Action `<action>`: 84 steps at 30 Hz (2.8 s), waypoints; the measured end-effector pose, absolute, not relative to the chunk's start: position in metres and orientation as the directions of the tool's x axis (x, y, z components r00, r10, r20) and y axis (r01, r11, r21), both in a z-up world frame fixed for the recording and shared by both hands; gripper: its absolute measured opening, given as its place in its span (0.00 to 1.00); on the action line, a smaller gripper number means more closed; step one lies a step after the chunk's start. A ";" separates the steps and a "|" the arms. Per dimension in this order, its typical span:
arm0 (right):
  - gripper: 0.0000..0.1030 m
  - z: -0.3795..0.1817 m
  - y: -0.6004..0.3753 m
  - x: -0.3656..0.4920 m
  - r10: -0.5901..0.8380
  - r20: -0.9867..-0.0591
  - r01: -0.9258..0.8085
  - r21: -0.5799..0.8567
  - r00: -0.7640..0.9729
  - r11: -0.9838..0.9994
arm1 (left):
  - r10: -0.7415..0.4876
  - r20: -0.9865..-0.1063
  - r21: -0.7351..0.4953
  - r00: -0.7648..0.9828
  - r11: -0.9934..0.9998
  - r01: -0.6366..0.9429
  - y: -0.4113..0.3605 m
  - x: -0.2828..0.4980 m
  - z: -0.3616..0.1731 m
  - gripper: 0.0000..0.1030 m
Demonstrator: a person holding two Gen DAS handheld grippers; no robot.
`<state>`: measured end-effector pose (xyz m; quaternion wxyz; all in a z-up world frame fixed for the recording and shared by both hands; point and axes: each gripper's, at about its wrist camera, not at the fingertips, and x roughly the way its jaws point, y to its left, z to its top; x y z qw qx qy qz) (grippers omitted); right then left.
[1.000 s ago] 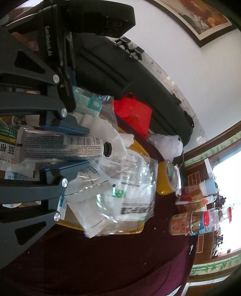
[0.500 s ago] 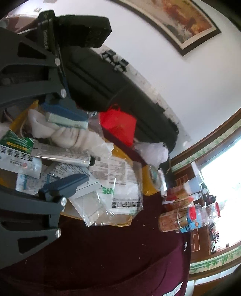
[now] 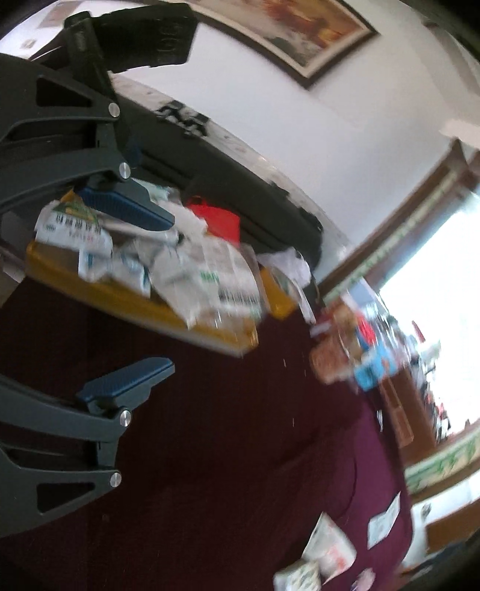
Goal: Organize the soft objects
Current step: 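Open both grippers to drop the teal packet and silver tube into the tray, then grasp the lemon-print white packet with right gripper while left grasps white red-print bag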
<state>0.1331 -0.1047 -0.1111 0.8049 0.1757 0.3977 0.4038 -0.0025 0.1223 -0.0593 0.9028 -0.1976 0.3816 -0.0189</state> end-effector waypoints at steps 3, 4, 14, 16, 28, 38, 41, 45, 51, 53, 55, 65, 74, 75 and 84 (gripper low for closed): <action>0.69 -0.117 -0.134 0.149 0.777 -0.502 -0.454 0.631 0.380 0.629 | -0.252 -0.686 -0.396 0.682 0.916 -0.059 0.095 0.015 -0.062 0.69; 0.69 -0.120 -0.143 0.155 0.771 -0.505 -0.433 0.638 0.388 0.636 | -0.261 -0.692 -0.388 0.673 0.920 -0.043 0.084 0.023 -0.063 0.69; 0.69 -0.151 -0.244 0.246 0.557 -0.668 -0.024 0.630 0.493 0.776 | -0.290 -0.727 -0.358 0.623 0.934 0.017 0.032 0.054 -0.069 0.69; 0.69 -0.160 -0.261 0.273 0.509 -0.707 0.067 0.613 0.491 0.787 | -0.295 -0.733 -0.357 0.613 0.934 0.023 0.029 0.059 -0.072 0.69; 0.72 -0.180 -0.256 0.382 0.228 -0.849 0.279 0.392 0.477 0.876 | -0.313 -0.754 -0.382 0.577 0.924 0.002 0.022 0.080 -0.085 0.69; 0.49 -0.183 -0.263 0.383 0.188 -0.819 0.182 0.332 0.542 0.926 | -0.302 -0.774 -0.345 0.556 0.938 0.030 -0.012 0.108 -0.075 0.69; 0.37 -0.183 -0.284 0.377 0.267 -0.803 0.202 0.427 0.533 0.881 | -0.300 -0.789 -0.327 0.537 0.944 0.047 -0.030 0.132 -0.075 0.69; 0.32 -0.186 -0.311 0.372 0.322 -0.782 0.234 0.502 0.533 0.832 | -0.333 -0.815 -0.338 0.474 0.938 0.077 -0.051 0.174 -0.081 0.69; 0.26 -0.187 -0.318 0.371 0.376 -0.758 0.224 0.555 0.533 0.801 | -0.351 -0.867 -0.340 0.355 0.936 0.096 -0.083 0.250 -0.097 0.69; 0.26 -0.188 -0.317 0.371 0.389 -0.754 0.215 0.563 0.529 0.798 | -0.323 -0.884 -0.308 0.337 0.946 0.098 -0.095 0.276 -0.102 0.69; 0.26 -0.187 -0.316 0.370 0.394 -0.751 0.215 0.568 0.529 0.795 | -0.319 -0.888 -0.297 0.330 0.948 0.115 -0.103 0.297 -0.102 0.69; 0.26 -0.195 -0.330 0.374 0.433 -0.734 0.266 0.623 0.523 0.736 | -0.310 -0.907 -0.296 0.286 0.951 0.091 -0.128 0.397 -0.119 0.68; 0.26 -0.197 -0.329 0.378 0.440 -0.733 0.281 0.632 0.519 0.722 | -0.209 -0.951 -0.193 0.227 0.977 0.090 -0.147 0.439 -0.148 0.26; 0.26 -0.197 -0.329 0.377 0.445 -0.728 0.278 0.638 0.522 0.718 | -0.210 -0.953 -0.196 0.217 0.977 0.087 -0.146 0.438 -0.151 0.24; 0.26 -0.167 -0.310 0.368 0.497 -0.628 0.087 0.668 0.599 0.739 | -0.280 -0.930 -0.281 0.239 0.959 0.030 -0.101 0.375 -0.122 0.23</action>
